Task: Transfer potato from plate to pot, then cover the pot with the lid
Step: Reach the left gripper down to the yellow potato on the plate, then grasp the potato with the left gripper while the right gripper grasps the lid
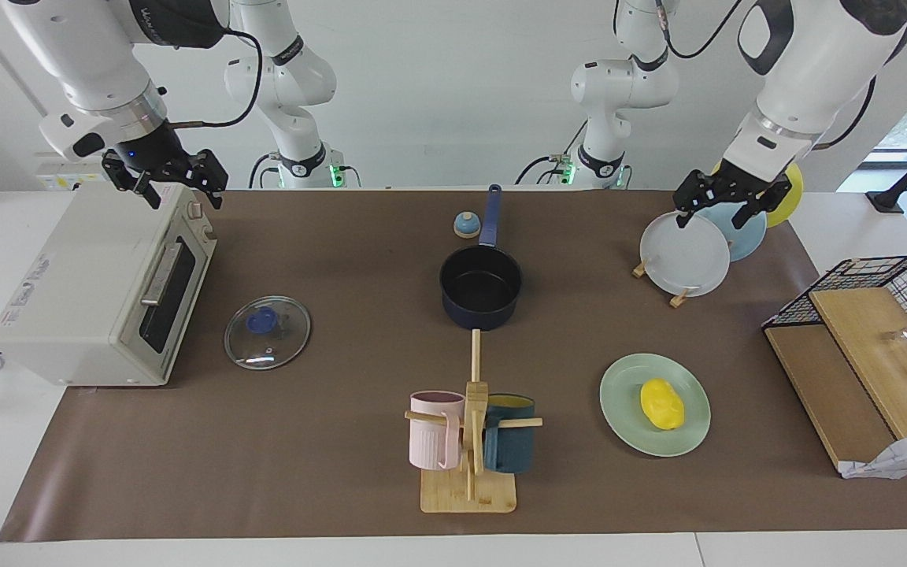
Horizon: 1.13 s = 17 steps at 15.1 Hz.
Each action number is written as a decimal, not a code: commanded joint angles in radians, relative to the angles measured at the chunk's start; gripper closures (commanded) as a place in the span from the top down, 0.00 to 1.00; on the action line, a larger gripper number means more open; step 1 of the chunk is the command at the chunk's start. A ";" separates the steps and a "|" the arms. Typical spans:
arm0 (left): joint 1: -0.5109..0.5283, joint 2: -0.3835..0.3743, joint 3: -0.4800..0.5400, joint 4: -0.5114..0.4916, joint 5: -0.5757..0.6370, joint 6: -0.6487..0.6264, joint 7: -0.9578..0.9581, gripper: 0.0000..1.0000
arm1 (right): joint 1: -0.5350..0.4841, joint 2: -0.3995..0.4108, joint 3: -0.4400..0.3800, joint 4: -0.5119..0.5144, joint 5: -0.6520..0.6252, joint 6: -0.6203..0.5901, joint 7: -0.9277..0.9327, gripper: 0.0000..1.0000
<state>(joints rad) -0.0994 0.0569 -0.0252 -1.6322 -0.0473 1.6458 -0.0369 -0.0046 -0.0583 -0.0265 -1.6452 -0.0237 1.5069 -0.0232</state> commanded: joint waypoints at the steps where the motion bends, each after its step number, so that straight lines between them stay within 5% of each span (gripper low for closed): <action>1: -0.002 0.194 -0.001 0.121 -0.035 0.057 -0.006 1.00 | -0.006 -0.009 0.007 -0.008 0.010 0.009 0.003 1.00; 9: -0.032 0.513 0.007 0.281 0.004 0.278 -0.028 1.00 | 0.041 0.032 0.010 -0.125 0.014 0.234 -0.009 1.00; 13: -0.034 0.569 0.008 0.285 0.035 0.350 -0.029 1.00 | 0.041 0.132 0.010 -0.137 0.018 0.331 -0.009 1.00; 17: -0.034 0.572 0.005 0.273 0.055 0.391 -0.032 1.00 | 0.034 0.141 0.010 -0.313 0.018 0.562 -0.046 1.00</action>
<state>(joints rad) -0.1232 0.6145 -0.0281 -1.3799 -0.0134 2.0052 -0.0484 0.0427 0.1035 -0.0226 -1.8567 -0.0227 1.9634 -0.0384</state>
